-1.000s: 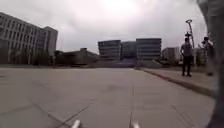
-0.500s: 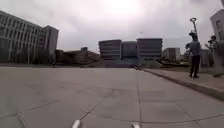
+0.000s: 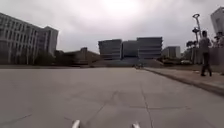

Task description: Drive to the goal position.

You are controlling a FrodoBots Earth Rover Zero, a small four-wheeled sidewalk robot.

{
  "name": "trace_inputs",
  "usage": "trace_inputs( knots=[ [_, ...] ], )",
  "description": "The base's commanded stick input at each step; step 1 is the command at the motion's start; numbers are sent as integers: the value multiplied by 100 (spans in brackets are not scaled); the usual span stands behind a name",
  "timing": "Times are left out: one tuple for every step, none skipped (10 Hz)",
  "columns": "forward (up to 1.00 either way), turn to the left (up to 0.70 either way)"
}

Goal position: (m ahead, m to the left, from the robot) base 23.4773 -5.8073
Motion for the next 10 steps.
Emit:
trace_inputs(
  knots=[
    [85, 0],
    [85, 0],
    [85, 0],
    [85, 0],
    [85, 0],
    [85, 0],
    [85, 0],
    [85, 0],
    [85, 0],
    [85, 0]
  ],
)
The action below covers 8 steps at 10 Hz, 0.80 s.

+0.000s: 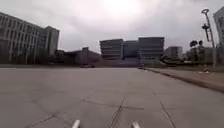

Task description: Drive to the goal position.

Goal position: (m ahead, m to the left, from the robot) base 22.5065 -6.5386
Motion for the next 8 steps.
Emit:
trace_inputs(
  knots=[
    [85, 0],
    [85, 0],
    [85, 0],
    [85, 0],
    [85, 0],
    [85, 0],
    [85, 0],
    [85, 0]
  ],
)
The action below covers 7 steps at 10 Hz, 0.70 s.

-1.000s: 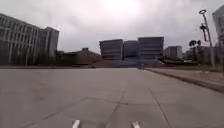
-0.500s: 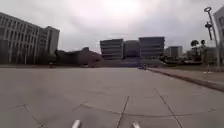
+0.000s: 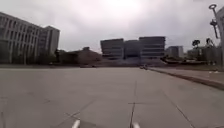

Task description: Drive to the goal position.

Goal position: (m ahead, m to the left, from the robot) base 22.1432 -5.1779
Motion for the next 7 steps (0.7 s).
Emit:
trace_inputs(
  knots=[
    [85, 0],
    [85, 0],
    [85, 0],
    [85, -2],
    [85, -7],
    [85, -26],
    [85, -32]
  ],
)
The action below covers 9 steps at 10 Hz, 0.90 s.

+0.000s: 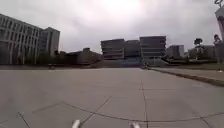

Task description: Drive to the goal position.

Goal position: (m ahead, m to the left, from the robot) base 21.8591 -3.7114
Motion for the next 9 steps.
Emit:
trace_inputs(
  knots=[
    [85, -34],
    [85, -34],
    [85, -28],
    [85, 0],
    [85, 0],
    [85, 0],
    [85, 0],
    [85, 0],
    [85, 0]
  ],
)
